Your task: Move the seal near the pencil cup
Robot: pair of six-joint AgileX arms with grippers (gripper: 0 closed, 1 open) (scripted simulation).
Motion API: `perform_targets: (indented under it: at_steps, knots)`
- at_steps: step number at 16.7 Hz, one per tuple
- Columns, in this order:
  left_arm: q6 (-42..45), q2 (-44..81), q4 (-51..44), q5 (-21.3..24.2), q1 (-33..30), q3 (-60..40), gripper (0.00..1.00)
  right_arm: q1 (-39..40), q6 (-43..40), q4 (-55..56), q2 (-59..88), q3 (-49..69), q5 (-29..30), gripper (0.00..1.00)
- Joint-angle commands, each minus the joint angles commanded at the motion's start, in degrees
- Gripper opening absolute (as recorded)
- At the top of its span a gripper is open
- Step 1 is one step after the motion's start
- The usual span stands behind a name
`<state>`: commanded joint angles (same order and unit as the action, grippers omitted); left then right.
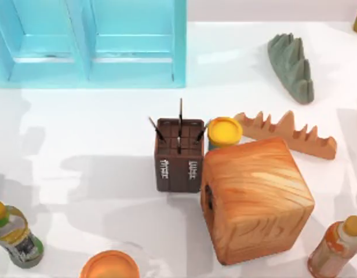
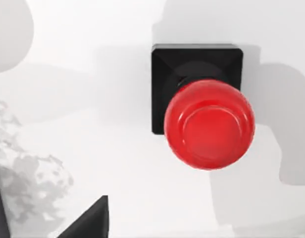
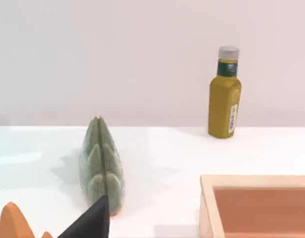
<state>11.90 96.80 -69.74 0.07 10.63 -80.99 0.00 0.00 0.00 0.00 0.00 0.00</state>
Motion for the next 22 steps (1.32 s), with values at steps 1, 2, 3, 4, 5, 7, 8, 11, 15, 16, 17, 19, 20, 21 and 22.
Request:
perform_targets:
  at_steps: [1, 2, 3, 4, 5, 7, 8, 11, 15, 16, 17, 19, 20, 21, 22]
  knots:
    - [0.3, 2.3, -1.6, 0.0, 0.3, -2.2, 1.0, 0.0, 0.0, 0.0, 0.0, 0.0, 0.0, 1.0]
    - [0.5, 4.0, -2.9, 0.0, 0.5, -3.9, 1.0, 0.0, 0.0, 0.0, 0.0, 0.0, 0.0, 1.0]
    - [0.7, 5.2, -3.8, 0.0, 0.6, -5.1, 1.0, 0.0, 0.0, 0.0, 0.0, 0.0, 0.0, 1.0]
    - [0.8, 5.9, -4.3, 0.0, 0.7, -5.8, 1.0, 0.0, 0.0, 0.0, 0.0, 0.0, 0.0, 1.0]
    - [0.8, 6.0, -4.4, 0.0, 0.7, -5.9, 1.0, 0.0, 0.0, 0.0, 0.0, 0.0, 0.0, 1.0]
    - [0.8, 6.0, -4.4, 0.0, 0.7, -5.9, 1.0, 0.0, 0.0, 0.0, 0.0, 0.0, 0.0, 1.0]
    - [0.8, 6.0, -4.4, 0.0, 0.7, -5.9, 1.0, 0.0, 0.0, 0.0, 0.0, 0.0, 0.0, 1.0]
    - [0.7, 6.1, -3.3, 0.0, 0.5, -4.9, 1.0, 0.0, 0.0, 0.0, 0.0, 0.0, 0.0, 1.0]
    - [0.8, 8.0, 5.4, 0.0, 0.7, 1.7, 1.0, 0.0, 0.0, 0.0, 0.0, 0.0, 0.0, 1.0]
    - [0.9, 8.7, 8.5, 0.0, 0.7, 3.9, 1.0, 0.0, 0.0, 0.0, 0.0, 0.0, 0.0, 1.0]
    - [0.9, 9.4, 11.5, 0.0, 0.8, 6.0, 1.0, 0.0, 0.0, 0.0, 0.0, 0.0, 0.0, 1.0]
    - [1.0, 10.4, 15.7, 0.0, 0.9, 9.4, 1.0, 0.0, 0.0, 0.0, 0.0, 0.0, 0.0, 1.0]
    - [1.1, 10.8, 16.9, 0.0, 0.9, 10.5, 1.0, 0.0, 0.0, 0.0, 0.0, 0.0, 0.0, 1.0]
    - [1.1, 10.9, 17.5, 0.0, 0.9, 11.1, 1.0, 0.0, 0.0, 0.0, 0.0, 0.0, 0.0, 1.0]
    - [1.1, 10.9, 17.6, 0.0, 0.9, 11.1, 1.0, 0.0, 0.0, 0.0, 0.0, 0.0, 0.0, 1.0]
